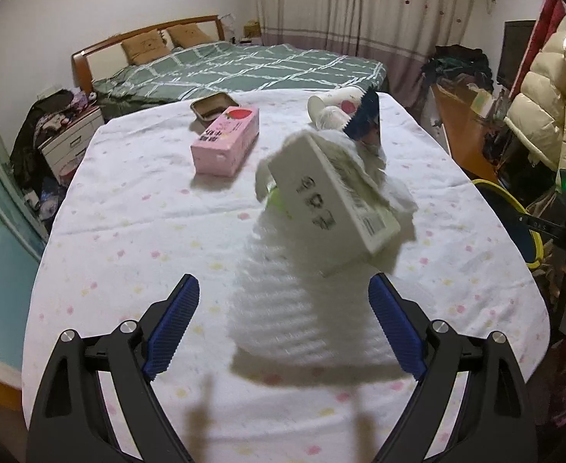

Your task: Collect trash

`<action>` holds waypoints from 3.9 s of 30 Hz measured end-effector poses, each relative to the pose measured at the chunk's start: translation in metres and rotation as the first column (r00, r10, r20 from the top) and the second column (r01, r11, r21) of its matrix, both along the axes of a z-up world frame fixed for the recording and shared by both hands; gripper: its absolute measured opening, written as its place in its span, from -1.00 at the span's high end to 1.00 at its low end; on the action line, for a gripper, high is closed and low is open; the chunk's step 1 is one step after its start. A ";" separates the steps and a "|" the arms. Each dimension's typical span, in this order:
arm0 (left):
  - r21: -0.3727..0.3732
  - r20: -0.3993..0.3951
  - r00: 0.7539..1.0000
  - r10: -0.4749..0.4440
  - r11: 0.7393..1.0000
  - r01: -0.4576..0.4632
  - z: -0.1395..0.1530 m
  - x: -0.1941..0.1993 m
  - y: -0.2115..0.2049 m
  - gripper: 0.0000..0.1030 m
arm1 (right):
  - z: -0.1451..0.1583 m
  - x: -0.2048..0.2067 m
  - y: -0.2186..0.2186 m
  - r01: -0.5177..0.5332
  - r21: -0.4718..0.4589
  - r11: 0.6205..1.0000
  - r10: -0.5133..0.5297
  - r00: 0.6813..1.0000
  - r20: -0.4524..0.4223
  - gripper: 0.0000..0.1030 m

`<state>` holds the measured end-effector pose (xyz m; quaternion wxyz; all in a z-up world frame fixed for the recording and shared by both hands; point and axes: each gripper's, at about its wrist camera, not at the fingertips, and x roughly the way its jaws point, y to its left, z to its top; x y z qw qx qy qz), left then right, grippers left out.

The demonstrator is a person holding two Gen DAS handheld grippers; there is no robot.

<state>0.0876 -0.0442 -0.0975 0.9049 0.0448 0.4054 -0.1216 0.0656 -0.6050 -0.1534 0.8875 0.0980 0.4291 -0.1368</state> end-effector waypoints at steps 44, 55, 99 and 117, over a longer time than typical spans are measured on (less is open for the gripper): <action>-0.018 0.113 0.925 -0.363 0.930 0.368 0.077 -0.053 -0.089 0.63 | 0.057 -0.071 0.012 0.014 -0.073 0.997 -0.003 0.989 0.146 -0.56; -0.047 0.142 0.874 -0.466 0.878 0.476 0.077 0.003 -0.217 0.63 | 0.078 -0.118 -0.021 0.105 -0.089 0.990 -0.086 0.976 0.198 -0.63; -0.111 0.171 0.967 -0.189 0.971 0.210 0.082 -0.017 -0.144 -0.78 | 0.057 -0.096 0.016 -0.026 -0.057 0.998 0.033 0.992 0.123 -0.64; -0.099 0.197 0.948 0.251 0.967 -0.235 0.070 -0.041 0.061 -0.85 | 0.103 -0.003 0.239 -0.579 -0.034 0.815 0.574 0.796 0.195 -0.64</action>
